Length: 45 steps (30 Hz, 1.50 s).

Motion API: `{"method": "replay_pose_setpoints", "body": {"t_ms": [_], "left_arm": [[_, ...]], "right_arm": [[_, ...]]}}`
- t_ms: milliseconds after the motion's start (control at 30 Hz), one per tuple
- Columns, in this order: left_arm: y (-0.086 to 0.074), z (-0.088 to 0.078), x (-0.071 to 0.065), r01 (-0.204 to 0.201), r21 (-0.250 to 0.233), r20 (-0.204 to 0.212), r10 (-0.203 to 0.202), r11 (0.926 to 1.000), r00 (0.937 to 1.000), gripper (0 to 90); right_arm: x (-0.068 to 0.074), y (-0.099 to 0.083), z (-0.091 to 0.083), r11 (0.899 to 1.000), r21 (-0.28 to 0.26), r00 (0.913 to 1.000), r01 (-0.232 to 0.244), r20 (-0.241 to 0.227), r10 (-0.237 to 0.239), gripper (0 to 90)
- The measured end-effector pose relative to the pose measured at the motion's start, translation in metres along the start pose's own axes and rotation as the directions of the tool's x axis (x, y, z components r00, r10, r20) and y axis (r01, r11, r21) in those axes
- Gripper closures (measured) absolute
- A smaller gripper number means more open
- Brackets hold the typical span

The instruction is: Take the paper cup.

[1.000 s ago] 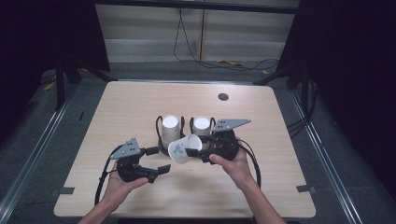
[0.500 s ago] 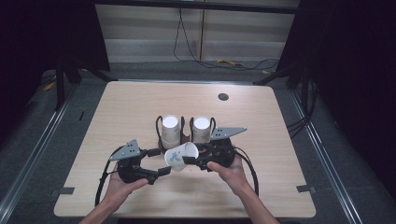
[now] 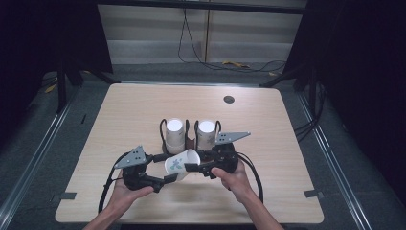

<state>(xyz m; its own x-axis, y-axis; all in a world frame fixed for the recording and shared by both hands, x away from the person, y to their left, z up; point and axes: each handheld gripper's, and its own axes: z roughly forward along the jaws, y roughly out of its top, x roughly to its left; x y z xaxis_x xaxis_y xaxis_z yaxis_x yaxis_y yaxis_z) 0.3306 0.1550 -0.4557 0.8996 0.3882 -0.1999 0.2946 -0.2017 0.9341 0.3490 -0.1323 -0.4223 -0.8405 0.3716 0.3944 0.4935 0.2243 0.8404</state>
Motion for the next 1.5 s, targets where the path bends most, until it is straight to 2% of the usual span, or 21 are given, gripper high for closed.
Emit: {"method": "replay_pose_setpoints", "body": {"t_ms": [133, 267, 367, 500, 633, 833, 967, 1267, 1400, 1500], "left_arm": [[-0.001, 0.001, 0.0, -0.014, 0.006, 0.006, 0.014, 0.9999, 0.9999, 20.4], [-0.001, 0.001, 0.0, -0.036, 0.04, 0.011, 0.036, 0.9985, 0.9993, 21.6], [-0.001, 0.002, 0.001, -0.033, 0.035, 0.015, 0.032, 0.9989, 0.9994, 20.7], [-0.003, 0.006, -0.001, -0.052, 0.047, 0.031, 0.05, 0.9975, 0.9983, 18.3], [-0.003, 0.008, -0.002, -0.062, 0.044, 0.03, 0.061, 0.9971, 0.9977, 18.1], [-0.004, 0.01, -0.002, -0.057, 0.029, 0.032, 0.056, 0.998, 0.9979, 18.3], [-0.003, 0.008, -0.002, -0.076, 0.017, 0.035, 0.075, 0.997, 0.9966, 19.1], [-0.004, 0.007, -0.001, -0.084, 0.015, 0.045, 0.083, 0.9964, 0.9955, 20.4], [-0.006, 0.004, -0.001, -0.096, 0.014, 0.056, 0.095, 0.9953, 0.9939, 22.4], [-0.007, 0.004, 0.0, -0.097, 0.014, 0.056, 0.096, 0.9952, 0.9938, 23.6]], "right_arm": [[0.0, 0.0, 0.003, 1.0, 0.003, 0.9998, -0.004, -0.017, 0.004, 38.2], [0.001, 0.001, 0.004, 1.0, 0.008, 0.9996, -0.009, -0.026, 0.009, 38.2], [0.001, 0.001, 0.005, 1.0, 0.009, 0.9994, -0.015, -0.032, 0.015, 38.2], [0.001, 0.001, 0.008, 1.0, 0.009, 0.9983, -0.023, -0.053, 0.024, 38.2], [0.002, 0.002, 0.009, 0.999, 0.008, 0.9971, -0.031, -0.069, 0.031, 38.1], [0.002, 0.002, 0.011, 0.999, 0.006, 0.9965, -0.037, -0.075, 0.037, 38.1], [0.001, 0.002, 0.012, 0.999, 0.004, 0.9947, -0.048, -0.09, 0.048, 38.0], [0.002, 0.003, 0.014, 0.998, 0.01, 0.9934, -0.055, -0.1, 0.056, 37.9], [0.004, 0.003, 0.015, 0.999, 0.018, 0.995, -0.036, -0.093, 0.038, 37.3], [0.002, 0.002, 0.016, 0.999, 0.018, 0.9939, -0.04, -0.102, 0.042, 36.2]]}}
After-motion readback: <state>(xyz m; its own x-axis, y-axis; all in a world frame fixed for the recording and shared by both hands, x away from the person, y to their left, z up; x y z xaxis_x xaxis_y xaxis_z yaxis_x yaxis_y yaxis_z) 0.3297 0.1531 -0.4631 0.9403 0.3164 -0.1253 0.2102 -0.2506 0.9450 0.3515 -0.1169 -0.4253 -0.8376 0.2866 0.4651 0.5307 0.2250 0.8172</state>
